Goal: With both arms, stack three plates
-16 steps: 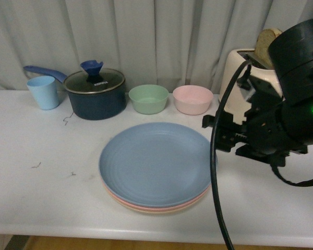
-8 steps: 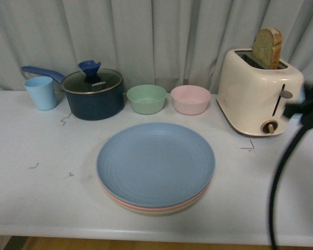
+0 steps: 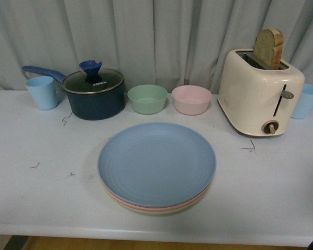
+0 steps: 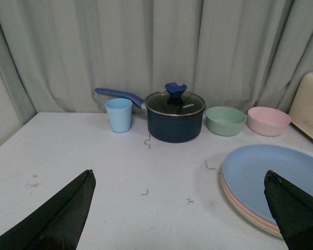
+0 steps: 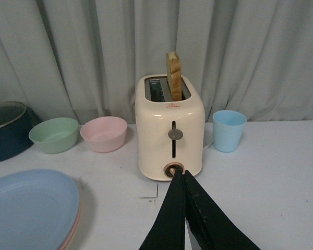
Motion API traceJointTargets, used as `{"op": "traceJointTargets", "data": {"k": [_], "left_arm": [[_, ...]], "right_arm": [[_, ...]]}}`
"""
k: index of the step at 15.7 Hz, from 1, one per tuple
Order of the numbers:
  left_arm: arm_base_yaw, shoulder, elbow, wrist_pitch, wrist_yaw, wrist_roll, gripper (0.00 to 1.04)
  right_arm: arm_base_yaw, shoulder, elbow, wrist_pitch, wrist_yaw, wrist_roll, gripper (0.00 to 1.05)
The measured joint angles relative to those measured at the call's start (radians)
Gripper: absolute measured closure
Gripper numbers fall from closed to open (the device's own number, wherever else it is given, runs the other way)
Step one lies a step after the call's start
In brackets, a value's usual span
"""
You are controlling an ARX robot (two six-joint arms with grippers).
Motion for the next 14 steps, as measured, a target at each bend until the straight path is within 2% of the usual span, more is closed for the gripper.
{"op": "traceJointTargets", "data": {"k": [2, 3, 5, 14], "left_arm": [[0.000, 0.000, 0.000, 0.000, 0.000, 0.000, 0.07], [0.000, 0.000, 0.000, 0.000, 0.000, 0.000, 0.07], [0.000, 0.000, 0.000, 0.000, 0.000, 0.000, 0.07], [0.000, 0.000, 0.000, 0.000, 0.000, 0.000, 0.07]], "right_arm": [[-0.013, -0.069, -0.036, -0.039, -0.005, 0.000, 1.03], [-0.049, -0.111, -0.055, -0.069, -0.056, -0.001, 1.03], [-0.090, -0.193, -0.081, -0.119, -0.065, 0.000, 1.03], [-0.088, -0.614, -0.154, -0.460, -0.073, -0.001, 1.03]]}}
